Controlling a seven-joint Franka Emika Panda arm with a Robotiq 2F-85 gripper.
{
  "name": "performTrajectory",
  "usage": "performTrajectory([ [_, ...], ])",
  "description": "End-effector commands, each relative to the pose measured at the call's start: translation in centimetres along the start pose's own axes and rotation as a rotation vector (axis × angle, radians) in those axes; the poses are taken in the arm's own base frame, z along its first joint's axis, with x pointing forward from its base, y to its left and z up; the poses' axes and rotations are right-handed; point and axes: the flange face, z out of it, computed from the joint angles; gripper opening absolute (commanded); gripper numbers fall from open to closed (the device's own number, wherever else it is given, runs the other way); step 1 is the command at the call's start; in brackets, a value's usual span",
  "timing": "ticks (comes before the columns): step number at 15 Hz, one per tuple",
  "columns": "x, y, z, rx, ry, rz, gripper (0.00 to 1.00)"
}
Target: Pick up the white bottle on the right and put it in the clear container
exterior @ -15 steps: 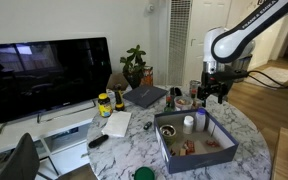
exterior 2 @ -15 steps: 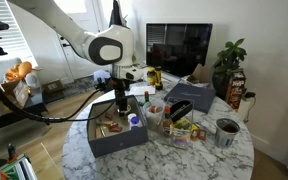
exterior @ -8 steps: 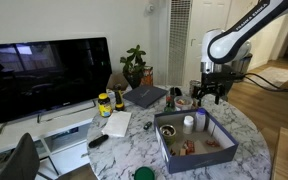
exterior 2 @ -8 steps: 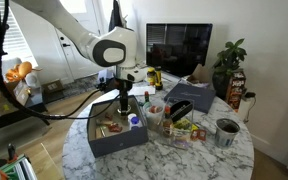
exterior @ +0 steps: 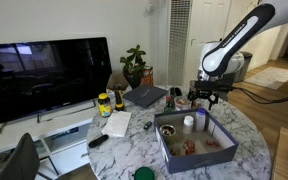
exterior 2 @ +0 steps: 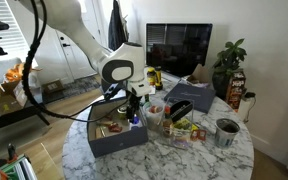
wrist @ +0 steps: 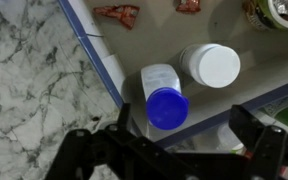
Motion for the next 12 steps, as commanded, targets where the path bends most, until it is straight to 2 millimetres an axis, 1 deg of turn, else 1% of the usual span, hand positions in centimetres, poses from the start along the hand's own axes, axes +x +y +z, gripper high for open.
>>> performTrajectory([
  [1,0.0,-0.7,1.7,-0.010,0.004,0.129,1.00],
  [2,0.0,-0.7,2.0,-0.025,0.004,0.148,0.92],
  [3,0.0,-0.7,2.4,-0.039,0.001,0.163,0.81],
  [4,0.0,-0.4,2.7,-0.064,-0.009,0.168,0.68],
  [5,0.0,-0.2,3.1,-0.089,-0.019,0.160,0.58],
  [7,0.1,0.0,3.6,-0.105,-0.015,0.153,0.42],
  [9,0.3,0.1,3.9,-0.110,-0.002,0.136,0.28],
  [10,0.3,-0.1,3.8,-0.110,0.003,0.123,0.21],
  [12,-0.1,-0.4,3.0,-0.098,0.001,0.088,0.20],
])
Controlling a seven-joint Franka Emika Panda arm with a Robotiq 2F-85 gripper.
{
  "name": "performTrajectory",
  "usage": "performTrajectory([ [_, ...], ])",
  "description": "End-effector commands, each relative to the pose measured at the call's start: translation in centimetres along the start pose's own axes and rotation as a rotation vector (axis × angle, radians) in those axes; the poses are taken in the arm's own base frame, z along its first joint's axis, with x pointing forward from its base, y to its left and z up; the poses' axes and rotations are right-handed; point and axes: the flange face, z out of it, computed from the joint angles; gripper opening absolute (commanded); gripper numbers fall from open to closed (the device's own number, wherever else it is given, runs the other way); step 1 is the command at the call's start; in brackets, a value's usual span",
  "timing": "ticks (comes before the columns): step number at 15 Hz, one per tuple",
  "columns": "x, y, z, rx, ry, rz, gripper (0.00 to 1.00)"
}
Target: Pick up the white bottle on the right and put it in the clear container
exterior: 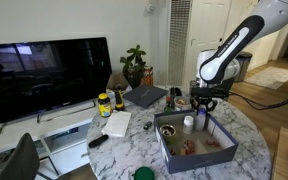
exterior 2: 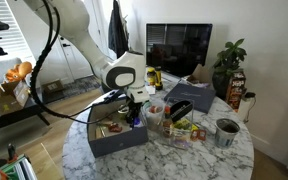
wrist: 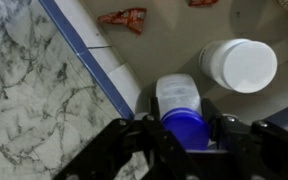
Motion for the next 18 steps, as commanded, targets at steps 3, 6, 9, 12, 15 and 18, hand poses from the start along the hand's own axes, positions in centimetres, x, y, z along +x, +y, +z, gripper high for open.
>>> performTrajectory([
  [3,-1.4,0.3,-4.1,0.035,-0.007,-0.116,0.20],
  [6,-1.4,2.1,-9.4,0.057,-0.003,-0.182,0.20],
  [9,-1.2,4.2,-15.6,0.091,-0.039,-0.228,0.20],
  [12,-0.1,6.9,-21.3,0.101,-0.015,-0.208,0.20],
  [15,3.0,8.1,-23.0,0.134,0.092,-0.040,0.20],
  [18,5.8,7.1,-21.8,0.234,0.191,0.079,0.20],
])
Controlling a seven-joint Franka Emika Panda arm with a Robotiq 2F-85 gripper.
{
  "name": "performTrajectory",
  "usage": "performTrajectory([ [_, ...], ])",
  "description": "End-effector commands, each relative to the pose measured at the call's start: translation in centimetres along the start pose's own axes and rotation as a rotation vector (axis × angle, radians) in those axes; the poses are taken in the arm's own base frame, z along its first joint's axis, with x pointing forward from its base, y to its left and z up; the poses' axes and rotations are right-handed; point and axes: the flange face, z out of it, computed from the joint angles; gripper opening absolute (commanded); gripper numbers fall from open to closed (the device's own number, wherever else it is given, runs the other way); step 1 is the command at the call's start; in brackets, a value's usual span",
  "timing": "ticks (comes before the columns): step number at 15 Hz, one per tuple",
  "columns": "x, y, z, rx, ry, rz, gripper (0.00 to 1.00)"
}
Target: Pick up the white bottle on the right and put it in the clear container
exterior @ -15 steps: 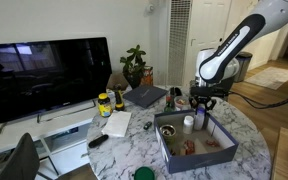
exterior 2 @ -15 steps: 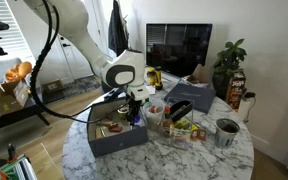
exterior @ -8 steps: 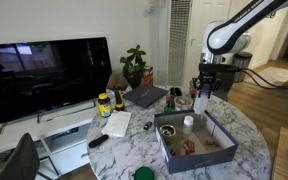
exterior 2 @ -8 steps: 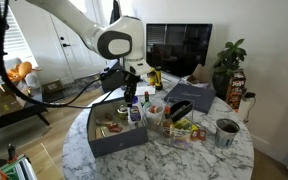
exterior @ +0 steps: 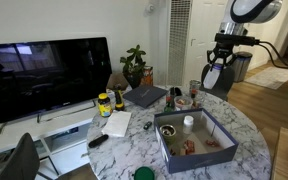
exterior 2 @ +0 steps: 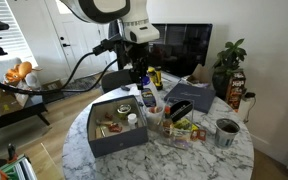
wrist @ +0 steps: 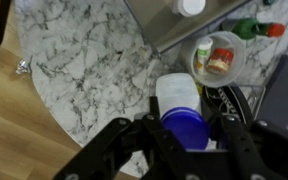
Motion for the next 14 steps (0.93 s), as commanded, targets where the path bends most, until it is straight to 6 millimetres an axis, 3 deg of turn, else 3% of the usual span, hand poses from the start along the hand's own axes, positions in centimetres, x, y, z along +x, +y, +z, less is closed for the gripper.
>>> performTrajectory([
  [1,2.5,-1.0,3.4,0.056,0.131,0.118,0.20],
  [4,4.3,-1.8,7.1,0.048,0.221,0.184,0.20],
  [7,4.9,-2.7,10.1,0.008,0.245,0.213,0.20],
  [14,6.4,-4.5,12.2,-0.031,0.214,0.230,0.20],
])
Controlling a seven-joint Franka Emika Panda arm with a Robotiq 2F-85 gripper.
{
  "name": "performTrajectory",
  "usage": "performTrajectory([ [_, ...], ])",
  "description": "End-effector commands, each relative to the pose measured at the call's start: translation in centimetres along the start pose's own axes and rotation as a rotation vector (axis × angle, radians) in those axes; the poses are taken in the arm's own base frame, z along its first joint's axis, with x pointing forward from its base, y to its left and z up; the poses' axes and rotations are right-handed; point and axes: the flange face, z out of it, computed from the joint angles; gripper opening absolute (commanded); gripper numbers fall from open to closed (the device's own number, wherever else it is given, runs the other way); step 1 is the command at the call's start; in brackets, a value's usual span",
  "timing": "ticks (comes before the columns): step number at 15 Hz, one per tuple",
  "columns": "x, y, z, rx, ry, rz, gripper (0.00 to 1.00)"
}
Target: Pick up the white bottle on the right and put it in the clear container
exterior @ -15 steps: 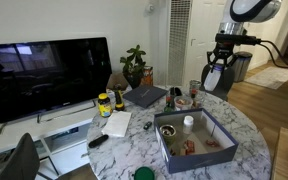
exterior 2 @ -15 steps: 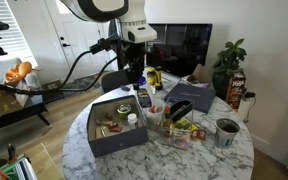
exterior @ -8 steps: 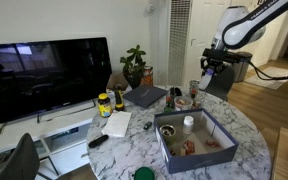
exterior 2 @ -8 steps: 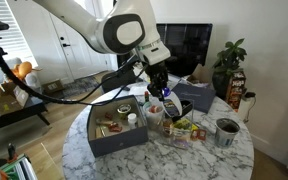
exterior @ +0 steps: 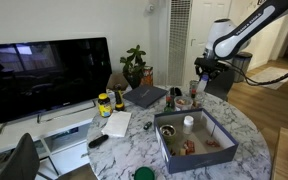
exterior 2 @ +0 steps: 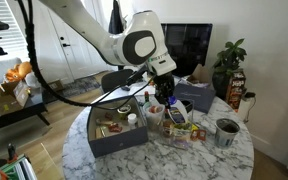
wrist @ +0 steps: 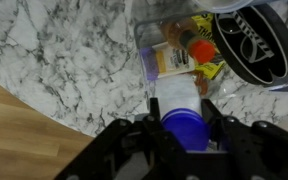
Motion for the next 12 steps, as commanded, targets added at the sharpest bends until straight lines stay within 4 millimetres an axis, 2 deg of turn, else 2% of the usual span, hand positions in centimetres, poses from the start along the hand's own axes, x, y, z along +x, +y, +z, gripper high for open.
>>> performTrajectory([
  [1,0.2,-1.1,1.4,-0.034,-0.033,0.004,0.20],
  [5,0.5,-1.8,2.8,-0.054,-0.159,-0.010,0.20],
  [9,2.3,-2.1,3.9,-0.120,-0.248,-0.020,0.20],
  [12,2.9,-2.3,4.8,-0.203,-0.273,-0.046,0.20],
])
